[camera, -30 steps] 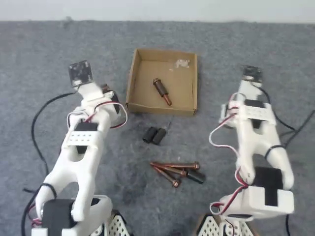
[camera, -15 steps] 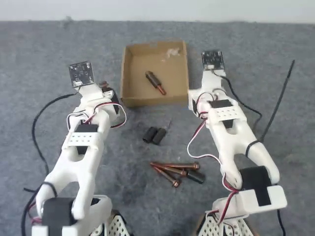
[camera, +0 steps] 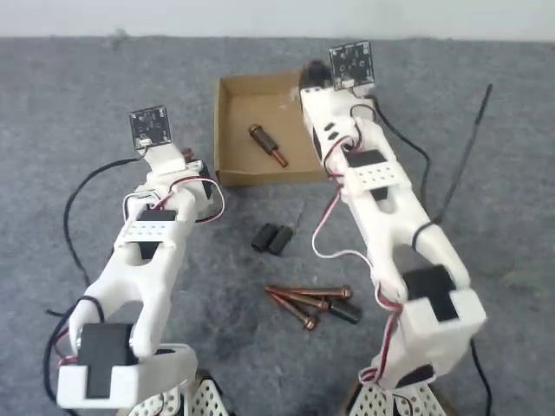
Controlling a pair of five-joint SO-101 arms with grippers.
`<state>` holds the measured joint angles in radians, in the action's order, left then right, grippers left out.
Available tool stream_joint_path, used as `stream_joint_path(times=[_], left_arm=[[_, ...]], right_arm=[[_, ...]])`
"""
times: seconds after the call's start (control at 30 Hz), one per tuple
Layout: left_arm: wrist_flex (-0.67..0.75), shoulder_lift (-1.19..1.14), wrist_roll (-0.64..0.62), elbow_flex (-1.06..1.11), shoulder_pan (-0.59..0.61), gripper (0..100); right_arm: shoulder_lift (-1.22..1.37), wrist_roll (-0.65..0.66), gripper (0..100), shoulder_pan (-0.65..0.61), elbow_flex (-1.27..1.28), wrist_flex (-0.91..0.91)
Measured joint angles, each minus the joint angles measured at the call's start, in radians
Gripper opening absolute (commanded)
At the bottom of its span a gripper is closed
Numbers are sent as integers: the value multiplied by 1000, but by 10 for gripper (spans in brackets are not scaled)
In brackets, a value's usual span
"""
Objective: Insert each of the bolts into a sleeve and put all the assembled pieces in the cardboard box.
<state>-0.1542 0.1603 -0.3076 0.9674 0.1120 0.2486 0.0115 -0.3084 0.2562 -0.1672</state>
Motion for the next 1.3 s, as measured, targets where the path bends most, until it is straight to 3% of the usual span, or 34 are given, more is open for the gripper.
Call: stream_joint_path(times=[0.23, 0.53, 0.8, 1.1, 1.3], left_arm=[[0, 0, 0, 0, 0, 10], [0, 0, 0, 0, -2, 10], [0, 0, 0, 0, 0, 10], [0, 0, 0, 0, 0, 10], [0, 0, 0, 0, 0, 10]], right_arm=[[18, 0, 6, -25, 87, -253], [-87, 0, 6, -80, 661, -763], [-109, 0, 6, -146, 951, -1066], [-120, 0, 6, -255, 1244, -1320], [-123, 0, 6, -328, 1363, -1382]])
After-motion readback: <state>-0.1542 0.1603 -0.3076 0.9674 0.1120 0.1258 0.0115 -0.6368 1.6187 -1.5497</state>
